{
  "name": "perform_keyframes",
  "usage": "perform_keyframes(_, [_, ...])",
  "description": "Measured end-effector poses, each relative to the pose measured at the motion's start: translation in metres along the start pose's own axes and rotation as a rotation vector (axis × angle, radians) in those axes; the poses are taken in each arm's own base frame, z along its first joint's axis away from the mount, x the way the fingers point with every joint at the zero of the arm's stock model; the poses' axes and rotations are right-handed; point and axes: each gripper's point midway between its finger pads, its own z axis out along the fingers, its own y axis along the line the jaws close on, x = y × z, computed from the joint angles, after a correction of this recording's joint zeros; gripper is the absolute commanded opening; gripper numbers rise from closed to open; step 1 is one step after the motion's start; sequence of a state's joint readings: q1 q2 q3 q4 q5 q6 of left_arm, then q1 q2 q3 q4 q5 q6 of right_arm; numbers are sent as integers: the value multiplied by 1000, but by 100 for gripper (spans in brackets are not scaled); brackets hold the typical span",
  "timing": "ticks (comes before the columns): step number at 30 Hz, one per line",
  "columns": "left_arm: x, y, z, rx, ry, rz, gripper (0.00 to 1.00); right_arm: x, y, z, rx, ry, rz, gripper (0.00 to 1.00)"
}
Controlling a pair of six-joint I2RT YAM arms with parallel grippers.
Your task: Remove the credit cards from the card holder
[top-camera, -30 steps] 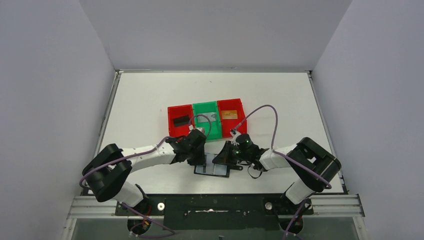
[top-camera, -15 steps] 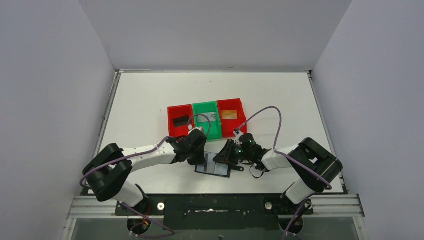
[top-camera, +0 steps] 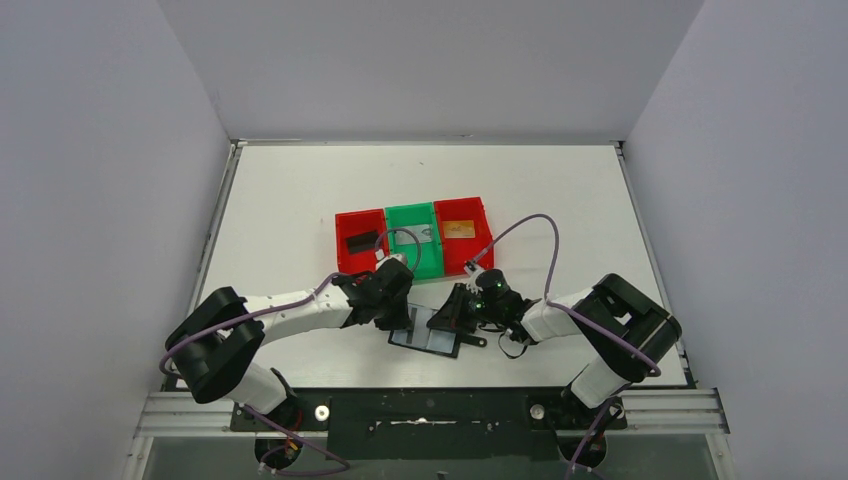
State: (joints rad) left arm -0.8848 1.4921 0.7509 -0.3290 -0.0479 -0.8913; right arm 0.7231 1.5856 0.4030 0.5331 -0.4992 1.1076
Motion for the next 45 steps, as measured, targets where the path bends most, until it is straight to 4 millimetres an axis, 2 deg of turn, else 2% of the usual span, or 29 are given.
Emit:
perform_keyframes(5, [0,0,0,-2,0,-6,4,2,-1,0,0,9,-10,0])
perform_keyframes(13, [0,0,0,-4,-2,-13,3,2,3,-4,-19,24,-9,0])
perform_keyframes(31, [0,2,0,-3,-11,-14,3,6,-8,-16,14,82,15,0])
perform_keyframes(36, [0,2,0,3,-15,-14,2,7,-12,-20,48,80,19,11])
perform_keyframes(39, [0,2,0,10,-18,-11,2,3,-8,-20,42,60,29,26])
perform_keyframes(45, [0,0,0,19,-17,-2,0,4,-4,-12,46,34,58,26])
